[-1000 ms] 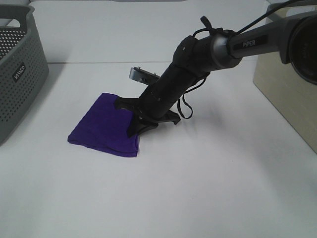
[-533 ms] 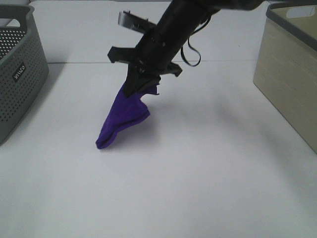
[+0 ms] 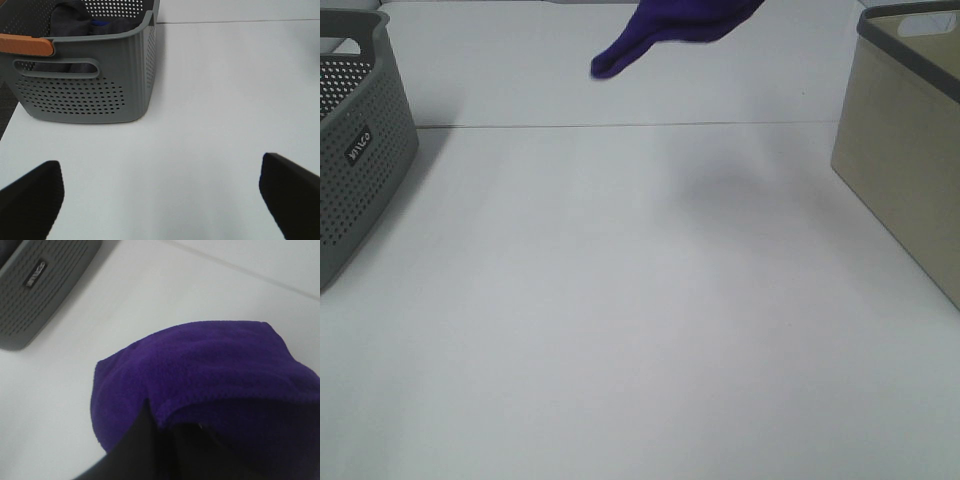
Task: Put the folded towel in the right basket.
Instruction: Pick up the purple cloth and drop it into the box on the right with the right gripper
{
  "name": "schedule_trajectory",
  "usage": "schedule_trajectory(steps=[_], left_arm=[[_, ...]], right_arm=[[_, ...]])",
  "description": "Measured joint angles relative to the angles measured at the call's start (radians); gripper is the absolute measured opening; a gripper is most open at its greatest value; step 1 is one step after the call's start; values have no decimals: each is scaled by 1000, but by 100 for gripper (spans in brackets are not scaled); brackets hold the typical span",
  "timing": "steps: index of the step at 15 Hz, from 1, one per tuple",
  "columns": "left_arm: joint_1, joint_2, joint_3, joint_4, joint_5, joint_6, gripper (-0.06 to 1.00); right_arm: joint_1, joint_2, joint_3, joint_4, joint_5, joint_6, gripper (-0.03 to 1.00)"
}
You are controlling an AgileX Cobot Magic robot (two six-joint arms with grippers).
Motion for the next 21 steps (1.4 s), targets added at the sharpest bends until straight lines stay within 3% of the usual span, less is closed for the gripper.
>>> schedule_trajectory(steps=[7,9,12,13,14,16,18,21], left_arm=[[0,0,0,0,0,0,99],[0,0,0,0,0,0,99],[0,0,0,0,0,0,99],[0,0,0,0,0,0,99],[0,0,0,1,0,0,99],[0,0,0,1,0,0,99],[0,0,0,1,0,0,99],[0,0,0,1,0,0,99]], right_arm=[[-547,-28,-64,-1,6,41,5],[-645,-3,-70,-1,3,41,7],[-690,79,-71,-2,5,42,16],[-690,106,-71,-5,5,49,25],[-689,126,-71,-14,2,61,42],[-689,152,-71,-67,-13,62,85],[-689,159,-71,-78,-14,62,96],[-689,159,-71,-80,-12,62,98]])
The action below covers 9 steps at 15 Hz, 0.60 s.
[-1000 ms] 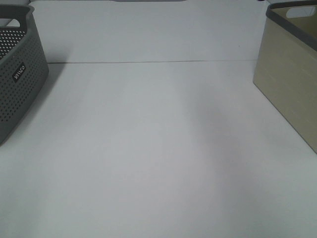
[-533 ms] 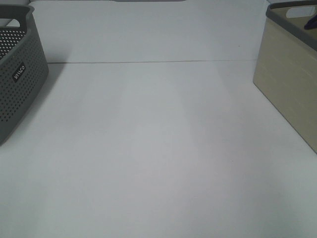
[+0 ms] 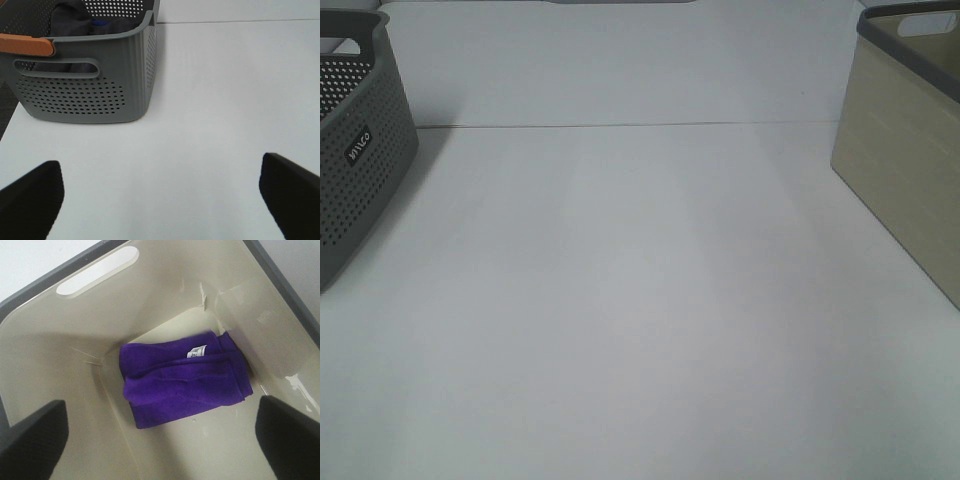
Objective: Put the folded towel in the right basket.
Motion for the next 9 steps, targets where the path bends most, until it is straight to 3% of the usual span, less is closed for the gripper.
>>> schedule_trajectory(steps=[4,6,9], left_arm=[[0,0,0,0,0,0,99],[0,0,0,0,0,0,99],[0,0,0,0,0,0,99]], right_arm=[[31,-12,0,-87,27,0,98],[134,-45,0,-137,28,21,98],[308,-62,-1,-132,22,51,98]])
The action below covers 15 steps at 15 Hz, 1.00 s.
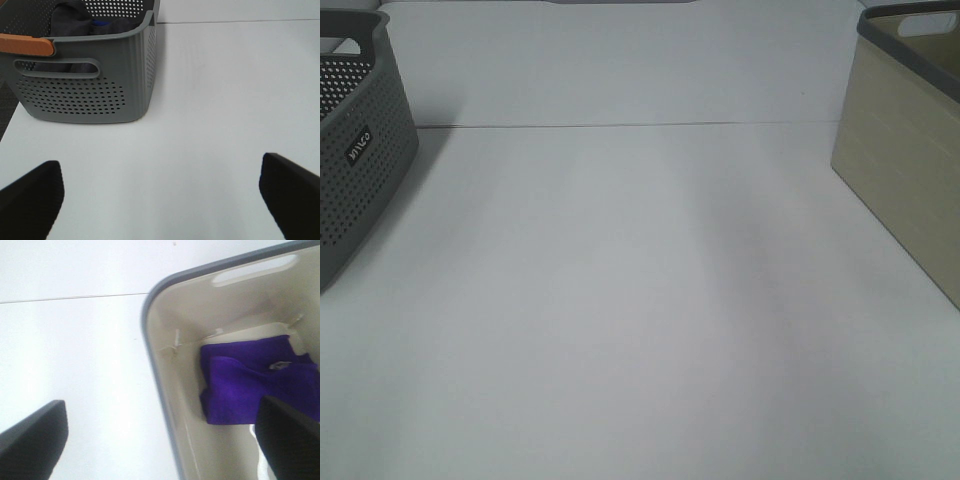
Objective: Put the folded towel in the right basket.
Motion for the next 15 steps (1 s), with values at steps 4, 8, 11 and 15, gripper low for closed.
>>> schedule_trajectory(steps=[4,8,11,15], left_arm=[[0,0,0,2,0,0,99],[0,0,0,2,0,0,99],[0,0,0,2,0,0,99],[0,0,0,2,0,0,99]], right_arm=[[66,-1,0,5,0,48,98],[66,-17,0,3,7,52,98],[66,-20,0,3,8,52,98],[66,-20,0,3,9,50,98]])
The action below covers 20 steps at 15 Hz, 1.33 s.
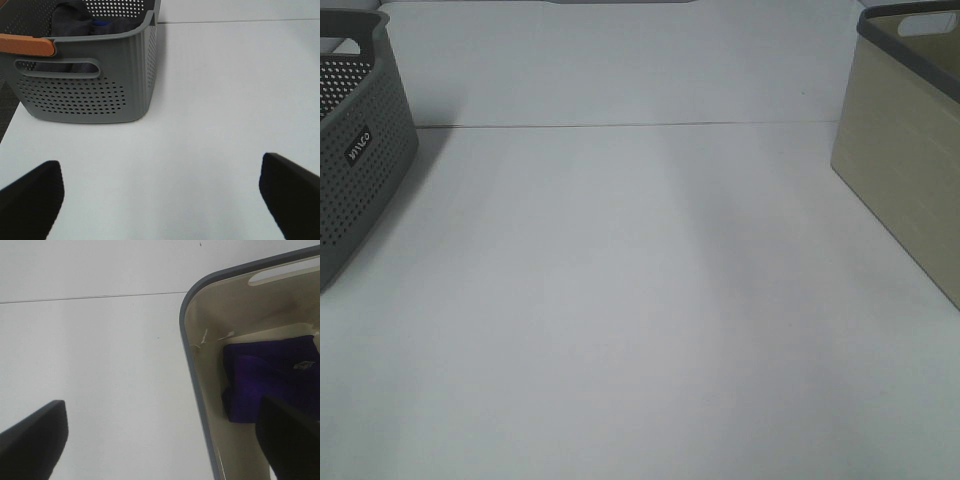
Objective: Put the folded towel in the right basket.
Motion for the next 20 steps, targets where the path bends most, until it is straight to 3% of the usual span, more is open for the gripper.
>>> schedule_trajectory(steps=[11,14,20], left_arm=[[0,0,0,0,0,0,99],[0,0,0,0,0,0,99],[0,0,0,0,0,0,99]], right_arm=[[0,-253,14,40,0,-26,98],[0,-424,195,46,0,-32,98],[0,-866,820,46,-21,-60,98]])
